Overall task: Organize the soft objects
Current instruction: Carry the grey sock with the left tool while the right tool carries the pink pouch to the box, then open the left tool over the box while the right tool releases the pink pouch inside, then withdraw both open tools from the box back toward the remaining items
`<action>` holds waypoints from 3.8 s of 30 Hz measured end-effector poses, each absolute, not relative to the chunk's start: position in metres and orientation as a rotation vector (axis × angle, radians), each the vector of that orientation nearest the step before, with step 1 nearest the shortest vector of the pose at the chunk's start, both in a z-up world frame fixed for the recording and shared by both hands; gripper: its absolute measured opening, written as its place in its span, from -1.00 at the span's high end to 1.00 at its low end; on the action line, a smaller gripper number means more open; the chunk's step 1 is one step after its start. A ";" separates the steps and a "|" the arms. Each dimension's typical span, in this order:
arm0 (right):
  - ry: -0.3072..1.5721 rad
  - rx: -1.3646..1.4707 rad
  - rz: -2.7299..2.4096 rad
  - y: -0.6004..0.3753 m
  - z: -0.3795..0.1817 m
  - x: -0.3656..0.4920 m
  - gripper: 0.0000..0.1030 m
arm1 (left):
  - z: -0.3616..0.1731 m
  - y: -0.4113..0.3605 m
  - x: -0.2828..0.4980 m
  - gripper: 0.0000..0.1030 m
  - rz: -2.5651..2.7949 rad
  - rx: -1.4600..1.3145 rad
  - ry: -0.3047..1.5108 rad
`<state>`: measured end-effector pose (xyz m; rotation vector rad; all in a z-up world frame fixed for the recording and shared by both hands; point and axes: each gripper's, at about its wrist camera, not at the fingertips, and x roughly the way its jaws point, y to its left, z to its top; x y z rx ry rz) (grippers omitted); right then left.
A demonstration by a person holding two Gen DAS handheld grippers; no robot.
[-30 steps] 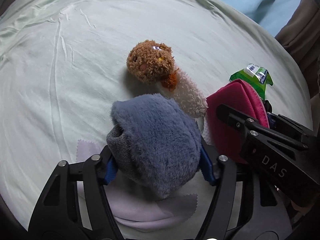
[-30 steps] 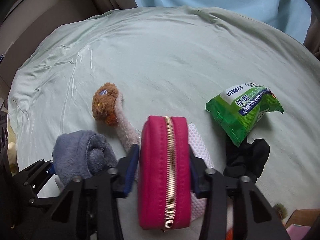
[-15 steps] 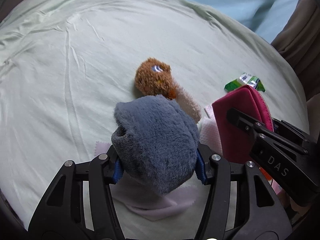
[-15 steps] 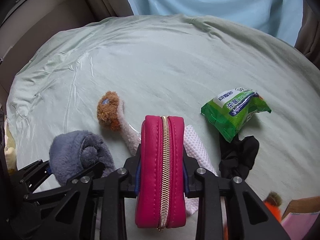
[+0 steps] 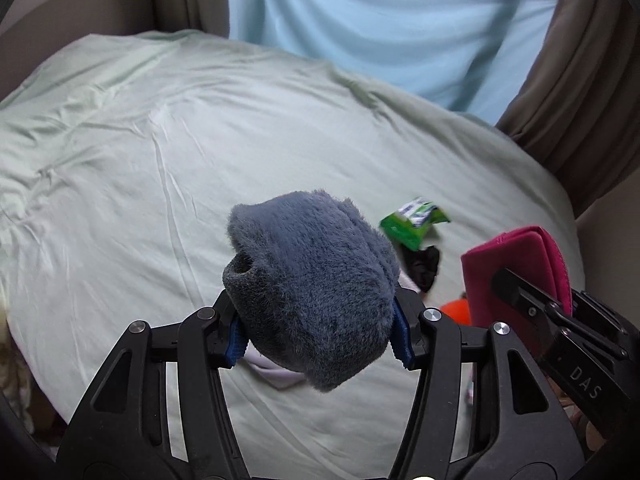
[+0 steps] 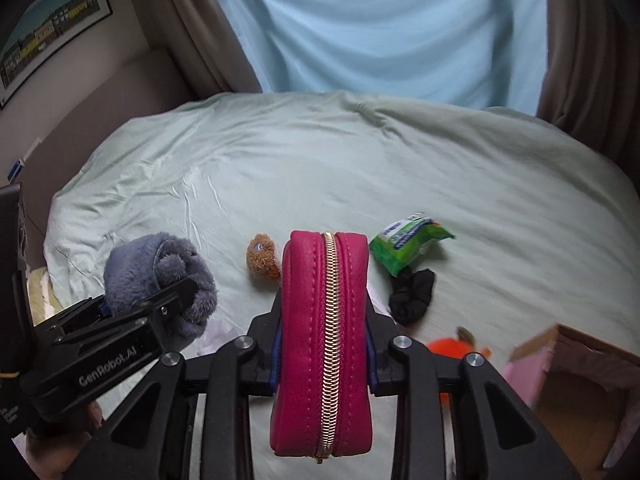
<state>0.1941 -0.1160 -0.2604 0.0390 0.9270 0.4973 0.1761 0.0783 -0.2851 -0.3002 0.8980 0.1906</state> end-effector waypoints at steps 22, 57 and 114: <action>0.939 0.152 0.188 -0.363 -0.172 0.131 0.45 | -0.196 -0.199 0.170 -0.01 -0.156 -0.151 0.955; 1.300 0.318 0.009 -0.486 -0.378 0.221 -0.99 | -0.401 -0.356 0.259 -0.99 -0.264 0.353 1.327; 0.710 0.103 0.032 -0.222 -0.043 0.044 -0.99 | -0.071 0.031 0.089 -0.99 -0.134 -0.003 0.768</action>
